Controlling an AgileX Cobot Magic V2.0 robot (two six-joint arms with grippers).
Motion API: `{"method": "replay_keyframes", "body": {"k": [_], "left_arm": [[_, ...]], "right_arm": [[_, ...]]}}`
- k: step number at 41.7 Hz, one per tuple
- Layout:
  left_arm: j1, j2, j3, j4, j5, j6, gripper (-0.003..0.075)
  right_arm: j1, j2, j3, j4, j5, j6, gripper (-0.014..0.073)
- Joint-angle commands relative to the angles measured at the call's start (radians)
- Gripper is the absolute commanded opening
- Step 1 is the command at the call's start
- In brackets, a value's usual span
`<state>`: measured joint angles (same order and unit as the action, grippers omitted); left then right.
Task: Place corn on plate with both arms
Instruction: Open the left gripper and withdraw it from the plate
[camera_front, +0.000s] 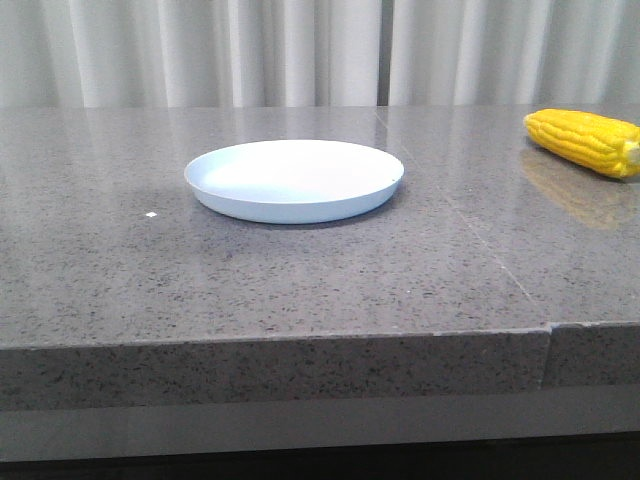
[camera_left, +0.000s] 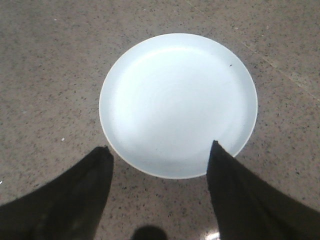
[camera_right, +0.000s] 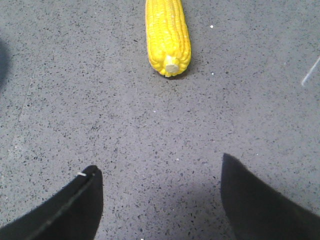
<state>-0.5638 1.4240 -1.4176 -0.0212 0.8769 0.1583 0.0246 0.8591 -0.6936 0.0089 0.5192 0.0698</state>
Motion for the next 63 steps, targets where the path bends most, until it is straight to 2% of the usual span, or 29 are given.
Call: {"method": "replay_keyframes", "body": {"k": [1, 19, 28, 63], "left_arm": [[-0.029, -0.139, 0.034, 0.016, -0.053, -0.046, 0.0410], [-0.036, -0.528, 0.344, -0.002, -0.085, -0.094, 0.0410], [-0.036, -0.645, 0.453, -0.002, -0.103, -0.094, 0.0410], [-0.036, -0.653, 0.467, -0.002, -0.097, -0.094, 0.0410]], "right_arm": [[-0.001, -0.002, -0.032, -0.002, -0.070, -0.005, 0.0529], [-0.001, -0.002, -0.032, -0.002, -0.070, -0.005, 0.0529], [-0.001, -0.002, -0.032, -0.002, -0.070, -0.005, 0.0529], [-0.001, 0.025, -0.048, 0.001, -0.106, -0.005, 0.0533]]}}
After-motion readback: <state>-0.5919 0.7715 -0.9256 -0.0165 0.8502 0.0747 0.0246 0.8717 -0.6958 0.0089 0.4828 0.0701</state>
